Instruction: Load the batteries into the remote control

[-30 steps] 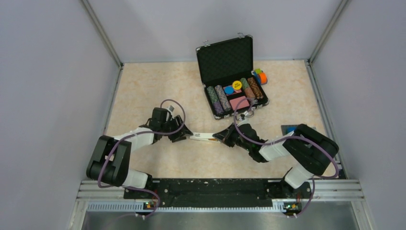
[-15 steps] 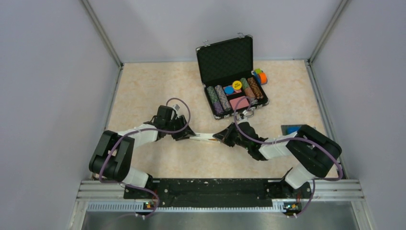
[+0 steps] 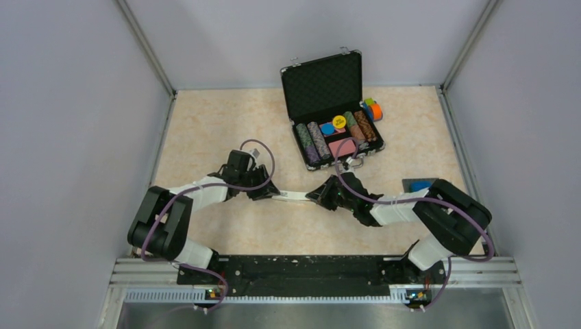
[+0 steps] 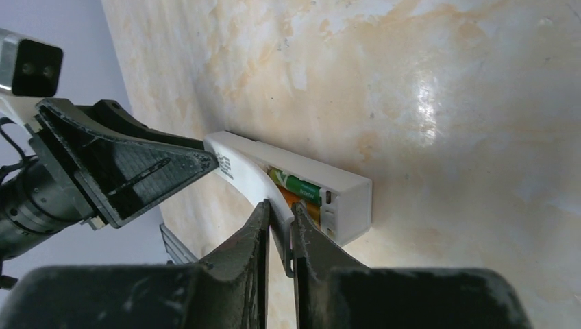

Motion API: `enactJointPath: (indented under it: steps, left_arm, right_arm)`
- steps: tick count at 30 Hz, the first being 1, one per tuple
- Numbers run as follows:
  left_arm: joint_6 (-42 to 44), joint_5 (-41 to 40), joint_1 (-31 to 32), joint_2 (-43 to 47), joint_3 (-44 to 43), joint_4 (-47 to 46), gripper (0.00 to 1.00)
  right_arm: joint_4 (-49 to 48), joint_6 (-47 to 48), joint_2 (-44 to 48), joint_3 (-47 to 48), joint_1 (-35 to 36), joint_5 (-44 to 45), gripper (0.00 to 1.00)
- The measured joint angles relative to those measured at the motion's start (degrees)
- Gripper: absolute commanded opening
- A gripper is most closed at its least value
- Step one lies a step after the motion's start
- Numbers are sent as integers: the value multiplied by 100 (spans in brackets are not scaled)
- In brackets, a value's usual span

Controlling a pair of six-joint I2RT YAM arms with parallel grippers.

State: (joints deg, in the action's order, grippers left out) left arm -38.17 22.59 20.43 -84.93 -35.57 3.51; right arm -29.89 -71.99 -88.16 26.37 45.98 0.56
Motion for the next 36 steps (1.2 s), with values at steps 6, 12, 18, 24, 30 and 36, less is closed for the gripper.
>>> enactJointPath:
  steps: [6, 12, 18, 24, 30, 36]
  left_arm:
    - [-2, -81, 50, -17, -74, 70, 38]
    - [-26, -109, 87, -90, -151, 122, 38]
    - [-44, -125, 140, -160, -221, 136, 38]
    - [-63, -144, 144, -168, -229, 149, 38]
    - [-66, -155, 146, -188, -254, 151, 38]
    - [-68, -162, 149, -188, -254, 146, 37]
  right_arm:
    - [483, 26, 179, 94, 0, 31, 30]
    - [1209, 103, 448, 284, -4, 63, 40]
    - [2009, 238, 632, 564, -87, 22, 46]
    - [2800, 481, 960, 678, -240, 28, 48]
    - [3222, 804, 960, 741, -267, 13, 41]
    - [3296, 1062, 632, 994, -267, 57, 30]
